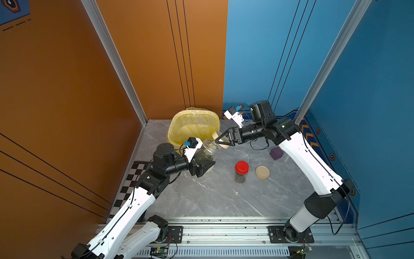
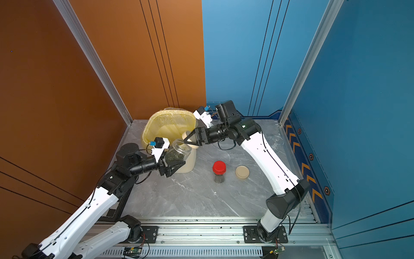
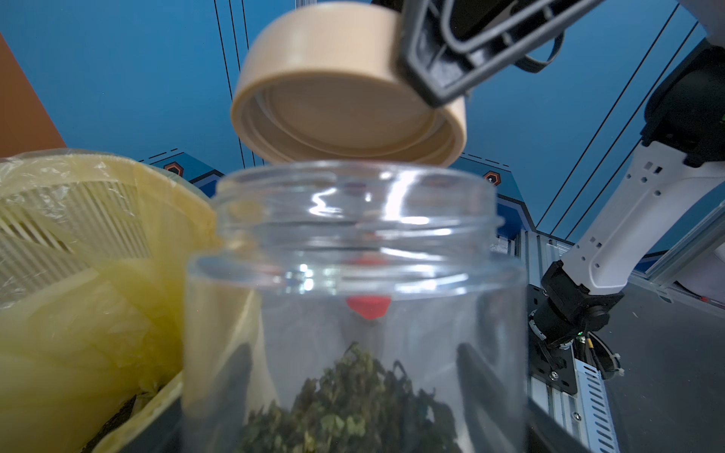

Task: Empty moldy tea leaves from jars
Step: Unscrew the lid from the jar.

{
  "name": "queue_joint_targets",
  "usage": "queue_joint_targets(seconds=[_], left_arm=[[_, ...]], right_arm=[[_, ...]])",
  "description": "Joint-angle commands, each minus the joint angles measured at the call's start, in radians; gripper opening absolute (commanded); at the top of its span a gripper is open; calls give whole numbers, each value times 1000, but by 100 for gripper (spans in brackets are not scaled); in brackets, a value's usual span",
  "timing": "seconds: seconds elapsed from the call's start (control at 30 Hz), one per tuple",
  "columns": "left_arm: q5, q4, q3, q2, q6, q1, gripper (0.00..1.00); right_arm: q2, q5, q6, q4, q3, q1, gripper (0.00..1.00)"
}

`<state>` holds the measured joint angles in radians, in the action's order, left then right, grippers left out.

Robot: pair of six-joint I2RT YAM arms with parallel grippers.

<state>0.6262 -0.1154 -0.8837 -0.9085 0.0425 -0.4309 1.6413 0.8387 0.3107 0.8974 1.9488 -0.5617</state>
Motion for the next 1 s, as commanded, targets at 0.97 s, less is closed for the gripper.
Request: queue_joint_targets(seconds=[0.97], left_arm=[[-87, 77, 3, 101, -98, -40, 62]], right_arm=[[-49, -321, -103, -6, -146, 404, 83]])
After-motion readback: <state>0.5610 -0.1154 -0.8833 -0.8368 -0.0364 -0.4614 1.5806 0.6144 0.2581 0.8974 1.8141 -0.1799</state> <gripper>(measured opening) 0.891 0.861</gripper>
